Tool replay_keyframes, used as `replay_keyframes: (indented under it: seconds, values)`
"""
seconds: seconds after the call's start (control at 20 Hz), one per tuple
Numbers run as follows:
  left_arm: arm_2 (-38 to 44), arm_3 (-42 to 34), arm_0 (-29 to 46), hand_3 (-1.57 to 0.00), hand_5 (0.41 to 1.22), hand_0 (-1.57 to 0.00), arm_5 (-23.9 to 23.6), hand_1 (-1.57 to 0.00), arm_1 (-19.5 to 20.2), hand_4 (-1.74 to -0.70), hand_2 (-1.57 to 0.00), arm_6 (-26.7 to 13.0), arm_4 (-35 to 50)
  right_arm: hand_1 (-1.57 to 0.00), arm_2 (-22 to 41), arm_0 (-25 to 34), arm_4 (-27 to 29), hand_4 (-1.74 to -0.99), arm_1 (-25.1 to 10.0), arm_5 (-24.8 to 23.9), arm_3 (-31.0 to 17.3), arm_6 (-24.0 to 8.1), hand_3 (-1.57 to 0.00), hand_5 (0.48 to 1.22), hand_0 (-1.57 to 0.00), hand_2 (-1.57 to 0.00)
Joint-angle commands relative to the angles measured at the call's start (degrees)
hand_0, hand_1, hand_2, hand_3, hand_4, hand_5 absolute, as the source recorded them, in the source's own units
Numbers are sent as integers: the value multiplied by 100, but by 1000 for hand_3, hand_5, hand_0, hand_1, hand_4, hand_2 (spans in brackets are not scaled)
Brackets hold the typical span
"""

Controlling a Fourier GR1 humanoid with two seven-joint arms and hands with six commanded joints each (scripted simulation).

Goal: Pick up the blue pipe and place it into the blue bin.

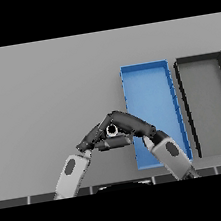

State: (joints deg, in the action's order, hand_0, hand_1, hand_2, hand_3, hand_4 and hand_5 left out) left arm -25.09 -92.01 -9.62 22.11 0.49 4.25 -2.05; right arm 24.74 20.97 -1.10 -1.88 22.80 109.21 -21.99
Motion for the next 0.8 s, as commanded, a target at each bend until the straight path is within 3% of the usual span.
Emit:
replay_keyframes:
  seconds: [0.0,0.15,0.3,0.35,0.4,0.5,0.6,0.75]
  values:
    - [-21,8,-17,-1396,1221,-1571,-21,-1571,-18,-1725,-1545,-4,-56,-1472,58,-75,-76,-1481,23,4,51,125,-1429,1077,-1470,-1473]
    - [20,89,-101,-1437,1221,-1571,-50,-1571,-14,-1733,-1558,188,-114,-1520,-10,-247,30,-1490,288,23,136,-79,-1499,1147,-1519,-1521]
    - [-10,36,-86,-1434,1221,-1571,-119,-1571,-54,-1732,-1564,29,-88,-1545,-155,-329,103,-1494,490,64,113,-118,-1534,1183,-1545,-1545]
    - [21,3,-103,-1264,1221,-1571,-110,-1571,4,-1734,-1566,31,-82,-1550,-214,-321,137,-1495,541,94,96,-109,-1541,1191,-1550,-1550]
    - [-8,-45,-74,-1051,1221,-1446,-118,-1368,8,-1629,-1336,89,-153,-1554,-166,-361,43,-1496,588,76,173,-97,-1547,1197,-1554,-1555]
    - [-25,-27,-121,-672,1221,-940,-13,-875,77,-1406,-855,-60,-345,-1560,-144,-425,-149,-1497,672,61,143,-29,-1556,1206,-1560,-1560]
    - [34,45,-167,-430,1221,-601,221,-560,111,-1250,-547,-65,-423,-1564,-190,-389,-212,-1498,734,102,98,-95,-1561,1211,-1564,-1564]
    - [53,20,-102,-220,984,-307,332,-286,119,-1092,-279,-268,-415,-1568,-284,-333,-253,-1498,872,151,100,-228,-1566,1216,-1567,-1568]
